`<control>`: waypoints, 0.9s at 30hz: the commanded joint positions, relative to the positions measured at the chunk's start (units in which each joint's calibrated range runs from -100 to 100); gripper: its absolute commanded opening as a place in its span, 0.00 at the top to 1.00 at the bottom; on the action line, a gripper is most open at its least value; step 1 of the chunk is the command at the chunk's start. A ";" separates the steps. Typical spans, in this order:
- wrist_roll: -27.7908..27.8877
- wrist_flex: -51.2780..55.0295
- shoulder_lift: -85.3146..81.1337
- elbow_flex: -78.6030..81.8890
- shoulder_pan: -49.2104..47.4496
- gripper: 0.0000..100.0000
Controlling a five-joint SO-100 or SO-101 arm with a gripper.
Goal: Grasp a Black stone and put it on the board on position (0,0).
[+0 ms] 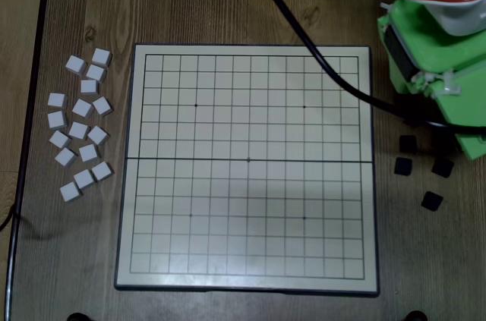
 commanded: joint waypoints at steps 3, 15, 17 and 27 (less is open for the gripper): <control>0.34 -2.23 -5.17 1.67 -2.17 0.89; 0.78 -6.12 -3.31 5.24 -2.71 0.87; 0.83 -6.70 -2.88 5.43 -2.71 0.87; -0.29 -9.76 -0.85 7.66 -3.26 0.88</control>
